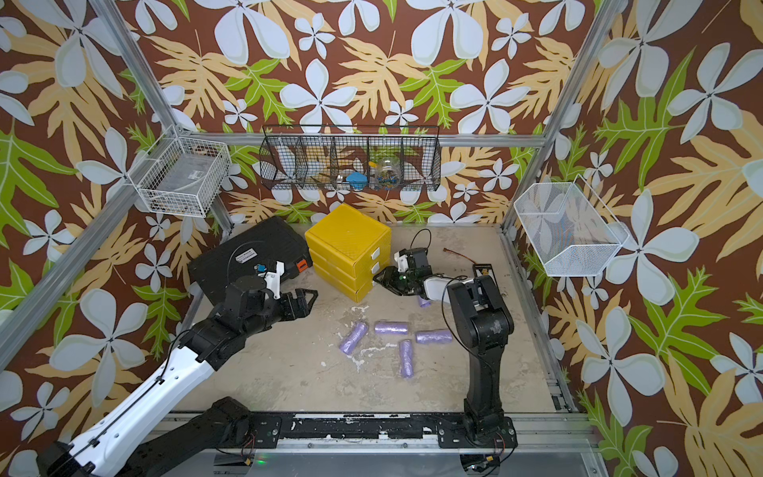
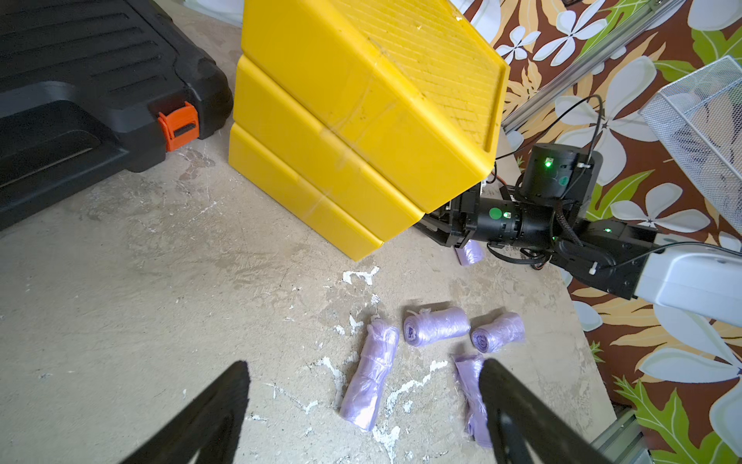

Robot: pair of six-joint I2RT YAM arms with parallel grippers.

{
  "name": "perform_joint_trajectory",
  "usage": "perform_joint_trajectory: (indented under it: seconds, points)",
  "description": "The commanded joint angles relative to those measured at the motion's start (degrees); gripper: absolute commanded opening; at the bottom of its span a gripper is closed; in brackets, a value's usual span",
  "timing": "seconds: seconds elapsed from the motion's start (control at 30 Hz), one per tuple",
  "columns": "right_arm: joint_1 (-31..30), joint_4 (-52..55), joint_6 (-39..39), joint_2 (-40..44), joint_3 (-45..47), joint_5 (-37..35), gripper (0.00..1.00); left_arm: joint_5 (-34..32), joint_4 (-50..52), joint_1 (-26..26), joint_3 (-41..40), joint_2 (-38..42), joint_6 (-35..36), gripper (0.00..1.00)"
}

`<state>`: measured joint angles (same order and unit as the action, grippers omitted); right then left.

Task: Sort the rolls of trash bags by color and place them into the drawer
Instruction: Open the drawer in the storage box.

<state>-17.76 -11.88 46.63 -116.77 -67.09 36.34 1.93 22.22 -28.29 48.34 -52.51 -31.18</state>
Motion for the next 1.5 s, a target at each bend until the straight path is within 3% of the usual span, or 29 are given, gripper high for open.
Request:
perform_joint_trajectory:
  seconds: [0.0,0.57,1.13,1.47]
  points:
    - [-0.11,0.45,0.83,-0.64,-0.14,-2.00,0.52,0.07,0.05,-0.01,0.18,0.30,0.31,0.91]
    - [1.69,0.01,0.29,7.18,10.48,-6.65,0.39,0.33,-0.98,-0.01,0.88,-0.39,0.19,0.91]
    - [9.02,1.66,-6.44,19.48,23.76,-3.99,0.39,1.49,-3.75,-0.01,0.97,-3.42,-0.06,0.90]
    - [9.86,6.63,-12.97,23.11,20.77,-2.75,0.44,2.01,-4.81,-0.01,0.62,-4.75,-0.12,0.89]
